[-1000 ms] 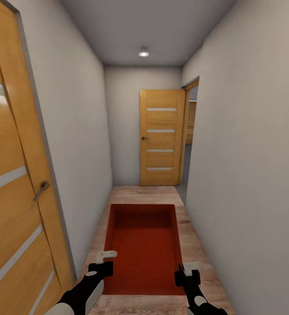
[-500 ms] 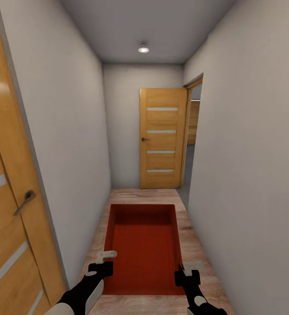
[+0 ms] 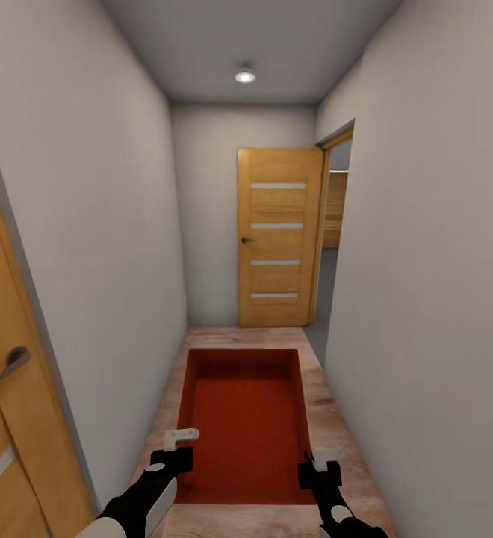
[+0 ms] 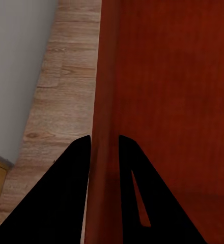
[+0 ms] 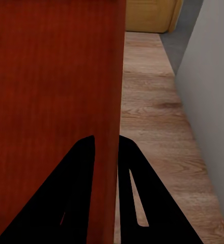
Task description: Move the two storage containers from the living room to the garage. In the garage, place one container on the floor and stack the other container on top of it (either order is fine).
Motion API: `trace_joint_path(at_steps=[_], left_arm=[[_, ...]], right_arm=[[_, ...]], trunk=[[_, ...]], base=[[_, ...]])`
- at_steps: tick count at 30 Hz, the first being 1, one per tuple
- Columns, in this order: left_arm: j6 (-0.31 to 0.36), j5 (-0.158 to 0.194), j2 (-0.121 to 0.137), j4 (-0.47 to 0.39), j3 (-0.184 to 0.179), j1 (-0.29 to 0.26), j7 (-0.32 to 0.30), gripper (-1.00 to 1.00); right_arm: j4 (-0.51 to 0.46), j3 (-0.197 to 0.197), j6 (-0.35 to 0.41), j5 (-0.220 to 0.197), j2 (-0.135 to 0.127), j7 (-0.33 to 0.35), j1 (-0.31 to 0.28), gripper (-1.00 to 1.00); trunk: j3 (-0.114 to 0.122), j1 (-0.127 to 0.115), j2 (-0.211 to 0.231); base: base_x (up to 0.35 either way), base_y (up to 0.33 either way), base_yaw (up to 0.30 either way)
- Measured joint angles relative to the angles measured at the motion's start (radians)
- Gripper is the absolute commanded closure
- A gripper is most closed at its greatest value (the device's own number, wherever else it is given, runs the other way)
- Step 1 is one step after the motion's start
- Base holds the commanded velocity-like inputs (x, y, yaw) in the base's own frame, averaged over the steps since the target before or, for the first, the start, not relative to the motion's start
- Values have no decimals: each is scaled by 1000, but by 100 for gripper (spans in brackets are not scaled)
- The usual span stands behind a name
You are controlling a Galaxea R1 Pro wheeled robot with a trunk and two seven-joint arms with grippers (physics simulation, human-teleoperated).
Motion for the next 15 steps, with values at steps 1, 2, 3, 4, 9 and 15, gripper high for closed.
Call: trace_joint_path(at_steps=[1, 2, 3, 4, 9, 15], left_arm=[[0, 0, 0, 0, 0, 0, 0, 100], [0, 0, 0, 0, 0, 0, 0, 100], [0, 0, 0, 0, 0, 0, 0, 100], [0, 0, 0, 0, 0, 0, 0, 100], [0, -1, 0, 0, 0, 0, 0, 100], [0, 0, 0, 1, 1, 0, 0, 100]], right_arm=[[0, 0, 0, 0, 0, 0, 0, 100], [0, 0, 0, 0, 0, 0, 0, 100], [0, 0, 0, 0, 0, 0, 0, 100], [0, 0, 0, 0, 0, 0, 0, 100], [0, 4, 0, -5, 0, 0, 0, 100], [0, 5, 1, -5, 0, 0, 0, 100]], trunk=[[0, 0, 0], [0, 0, 0], [0, 0, 0], [0, 0, 0], [0, 0, 0], [0, 0, 0]], base=[[322, 0, 0], [322, 0, 0], [322, 0, 0], [322, 0, 0], [322, 0, 0], [322, 0, 0]])
